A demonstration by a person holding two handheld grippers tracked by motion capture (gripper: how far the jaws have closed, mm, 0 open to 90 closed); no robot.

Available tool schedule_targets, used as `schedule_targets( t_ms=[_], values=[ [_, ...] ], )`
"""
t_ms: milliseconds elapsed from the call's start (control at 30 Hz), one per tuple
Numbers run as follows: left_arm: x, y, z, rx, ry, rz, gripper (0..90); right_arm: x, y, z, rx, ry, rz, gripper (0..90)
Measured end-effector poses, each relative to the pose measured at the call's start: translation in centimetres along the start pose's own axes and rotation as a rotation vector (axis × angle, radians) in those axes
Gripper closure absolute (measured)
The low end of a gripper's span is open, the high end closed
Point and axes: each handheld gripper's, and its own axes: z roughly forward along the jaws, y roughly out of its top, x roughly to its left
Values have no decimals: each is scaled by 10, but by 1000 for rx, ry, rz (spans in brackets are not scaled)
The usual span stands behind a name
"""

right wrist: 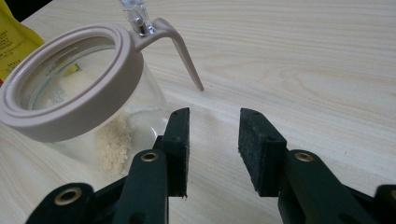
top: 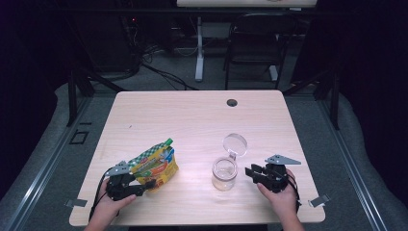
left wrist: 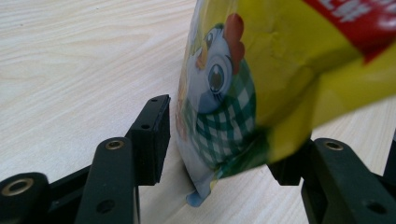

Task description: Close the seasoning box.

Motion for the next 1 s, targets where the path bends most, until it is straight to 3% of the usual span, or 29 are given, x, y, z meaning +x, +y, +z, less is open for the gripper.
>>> schedule_targets(
  t_ms=[333,1000],
  values=[
    [1,3,10,10,-10,5,451,-1,-3,-5,4,-12,0,635],
    [3,1,23,-39,-28,19,398,0,-5,-4,1,-9,2,628]
  ],
)
